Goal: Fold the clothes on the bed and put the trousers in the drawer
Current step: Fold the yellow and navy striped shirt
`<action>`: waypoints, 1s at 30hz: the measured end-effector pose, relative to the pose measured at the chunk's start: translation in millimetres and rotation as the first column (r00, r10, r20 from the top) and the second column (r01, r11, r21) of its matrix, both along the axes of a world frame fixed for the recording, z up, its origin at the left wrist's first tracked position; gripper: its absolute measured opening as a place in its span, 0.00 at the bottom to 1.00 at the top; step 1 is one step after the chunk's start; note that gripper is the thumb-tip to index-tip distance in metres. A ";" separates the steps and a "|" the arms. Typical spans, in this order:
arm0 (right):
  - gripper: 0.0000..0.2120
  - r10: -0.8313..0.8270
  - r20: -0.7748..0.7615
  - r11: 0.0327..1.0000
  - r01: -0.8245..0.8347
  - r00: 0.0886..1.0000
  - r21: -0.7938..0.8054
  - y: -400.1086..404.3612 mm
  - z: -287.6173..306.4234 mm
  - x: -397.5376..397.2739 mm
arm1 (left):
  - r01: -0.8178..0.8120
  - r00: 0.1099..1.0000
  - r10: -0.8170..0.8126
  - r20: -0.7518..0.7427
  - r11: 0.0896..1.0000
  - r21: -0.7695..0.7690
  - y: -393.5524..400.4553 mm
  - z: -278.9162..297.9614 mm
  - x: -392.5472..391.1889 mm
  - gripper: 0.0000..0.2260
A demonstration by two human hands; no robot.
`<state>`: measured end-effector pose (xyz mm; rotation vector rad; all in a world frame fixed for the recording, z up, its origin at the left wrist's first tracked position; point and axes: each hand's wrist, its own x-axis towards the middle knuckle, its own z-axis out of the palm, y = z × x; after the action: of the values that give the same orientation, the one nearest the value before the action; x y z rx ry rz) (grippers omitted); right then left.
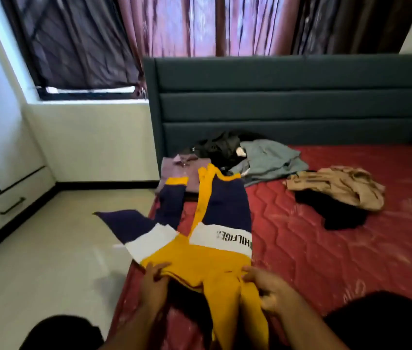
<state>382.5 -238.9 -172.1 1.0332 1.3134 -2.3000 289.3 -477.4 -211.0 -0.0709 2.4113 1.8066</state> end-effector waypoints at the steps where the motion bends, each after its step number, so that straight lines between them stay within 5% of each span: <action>1: 0.15 -0.003 0.040 0.995 -0.001 0.999 0.103 -7.8 -24.2 8.3 | 0.031 0.998 -0.030 0.047 0.999 -0.034 -7.8 -30.7 9.5 0.15; 5: 0.30 0.014 -0.032 0.931 -0.001 0.999 0.366 -22.4 -56.9 28.5 | -0.195 0.971 0.188 0.147 0.980 0.041 -11.4 -72.7 26.9 0.21; 9: 0.50 0.207 0.009 0.877 -0.189 0.978 0.442 -27.2 -65.2 41.5 | -0.371 0.896 0.302 0.325 0.912 0.174 7.0 -49.2 44.2 0.10; 12: 0.38 0.284 0.038 0.861 -0.272 0.958 0.430 -37.5 -68.5 45.2 | -0.256 0.882 0.153 0.445 0.950 0.181 20.3 -42.0 58.6 0.13; 15: 0.05 0.280 0.170 0.850 -0.326 0.945 0.413 -33.4 -76.2 42.6 | -0.146 0.836 0.009 0.549 0.967 0.207 22.8 -36.3 62.1 0.06; 16: 0.10 0.319 0.202 0.834 -0.376 0.926 0.404 -24.6 -80.6 40.1 | -0.132 0.796 -0.023 0.605 0.969 0.210 20.9 -35.2 60.8 0.06; 19: 0.39 0.558 0.354 0.586 -0.659 0.750 0.472 -6.1 -99.5 43.0 | -0.076 0.709 -0.044 0.703 0.987 0.139 12.3 -38.3 64.7 0.04; 22: 0.25 0.423 0.386 0.530 -0.569 0.820 0.628 -10.8 -63.7 46.1 | -0.063 0.716 -0.029 0.698 0.992 0.106 11.0 -38.2 62.6 0.05; 25: 0.23 0.209 0.219 0.291 -0.274 0.953 0.917 -8.7 -64.9 38.4 | -0.117 0.818 0.062 0.572 0.991 0.060 13.2 -41.3 57.2 0.13; 28: 0.24 0.363 0.097 0.313 -0.220 0.927 0.924 -13.6 -74.3 20.6 | -0.013 0.885 0.068 0.460 0.993 -0.120 10.5 -45.8 55.1 0.14; 30: 0.15 0.466 0.153 0.267 -0.303 0.872 0.915 -15.2 -76.7 14.8 | 0.074 0.887 0.022 0.461 0.979 -0.188 3.9 -42.2 55.9 0.15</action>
<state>397.3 -254.2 -248.8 0.5926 2.7052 -1.1099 345.2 -473.5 -253.2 -0.4349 2.2157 1.3326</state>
